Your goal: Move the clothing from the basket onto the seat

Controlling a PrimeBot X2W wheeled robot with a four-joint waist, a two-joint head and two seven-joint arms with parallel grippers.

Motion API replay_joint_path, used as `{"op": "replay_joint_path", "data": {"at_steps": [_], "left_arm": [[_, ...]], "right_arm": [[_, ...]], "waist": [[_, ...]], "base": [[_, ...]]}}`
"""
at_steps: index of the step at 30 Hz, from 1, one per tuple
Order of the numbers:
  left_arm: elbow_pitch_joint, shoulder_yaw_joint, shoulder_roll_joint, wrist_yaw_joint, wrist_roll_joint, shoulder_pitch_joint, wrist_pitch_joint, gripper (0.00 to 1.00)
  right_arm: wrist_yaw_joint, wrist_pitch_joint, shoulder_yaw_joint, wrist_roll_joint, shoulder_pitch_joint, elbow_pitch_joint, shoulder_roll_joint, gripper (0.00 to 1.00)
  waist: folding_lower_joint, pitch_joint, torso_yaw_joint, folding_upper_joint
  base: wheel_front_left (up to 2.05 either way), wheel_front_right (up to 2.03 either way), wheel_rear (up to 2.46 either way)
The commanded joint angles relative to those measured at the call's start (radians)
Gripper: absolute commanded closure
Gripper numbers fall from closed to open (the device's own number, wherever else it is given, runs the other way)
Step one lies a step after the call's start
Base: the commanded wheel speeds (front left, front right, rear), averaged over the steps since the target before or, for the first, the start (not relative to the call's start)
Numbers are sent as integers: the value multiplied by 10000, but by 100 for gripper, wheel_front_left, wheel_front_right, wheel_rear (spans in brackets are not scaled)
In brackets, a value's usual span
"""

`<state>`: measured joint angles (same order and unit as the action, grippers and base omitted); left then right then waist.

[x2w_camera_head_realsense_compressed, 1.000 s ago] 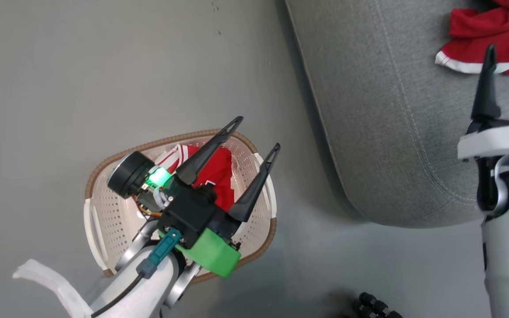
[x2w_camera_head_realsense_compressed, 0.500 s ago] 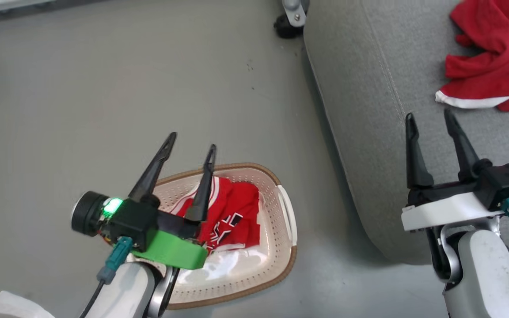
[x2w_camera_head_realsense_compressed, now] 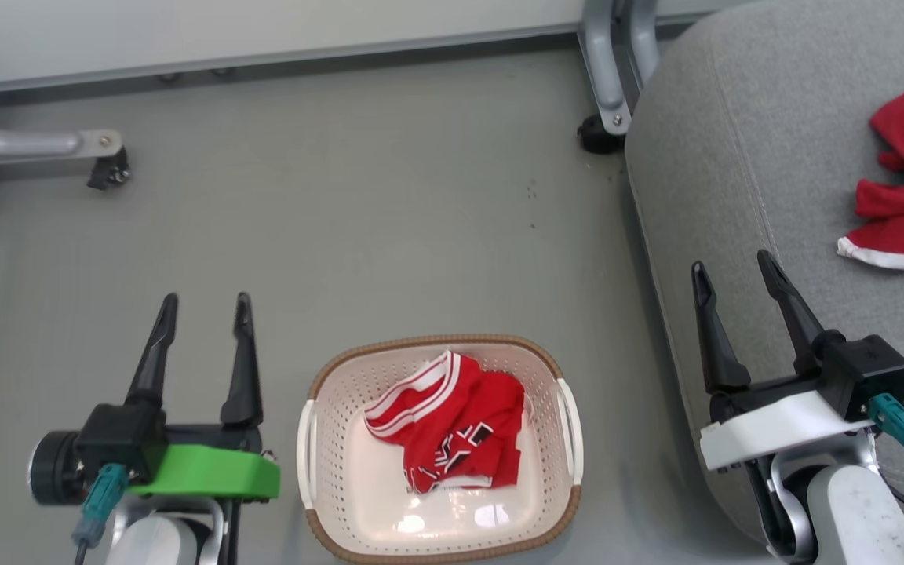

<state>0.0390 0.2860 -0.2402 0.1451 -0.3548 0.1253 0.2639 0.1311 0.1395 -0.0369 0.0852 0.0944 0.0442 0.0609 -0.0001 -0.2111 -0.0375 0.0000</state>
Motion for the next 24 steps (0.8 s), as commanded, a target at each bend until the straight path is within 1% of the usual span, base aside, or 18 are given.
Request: {"op": "replay_joint_path", "data": {"at_steps": [1, 5, 8, 14, 24], "left_arm": [[4, -188, 35, -5, 134, -296, 4, 0], [39, -694, 119, -56, 282, -814, 5, 0], [109, -883, 200, -158, 382, -1156, 5, 0], [342, -1081, 329, -399, 602, -1655, 6, 0], [715, -1275, 525, -750, 783, -2024, 5, 0]], "right_arm": [[-6, -58, 15, -50, -227, 97, -5, 0], [-6, -225, -37, -60, -536, 180, -13, 0], [-6, -316, -68, -63, -750, 181, -19, 0], [-6, -473, -147, -18, -1173, 206, -25, 0], [-6, -652, -275, 97, -1625, 250, -37, 0]], "waist": [[1, 498, 385, 0], [1, 774, 376, 0], [1, 984, 333, 0], [1, 1346, 236, 0], [1, 1769, 113, 0]], "base": [[0, 0, 0], [0, 0, 0], [0, 0, 0], [0, 0, 0], [0, 0, 0]]}}
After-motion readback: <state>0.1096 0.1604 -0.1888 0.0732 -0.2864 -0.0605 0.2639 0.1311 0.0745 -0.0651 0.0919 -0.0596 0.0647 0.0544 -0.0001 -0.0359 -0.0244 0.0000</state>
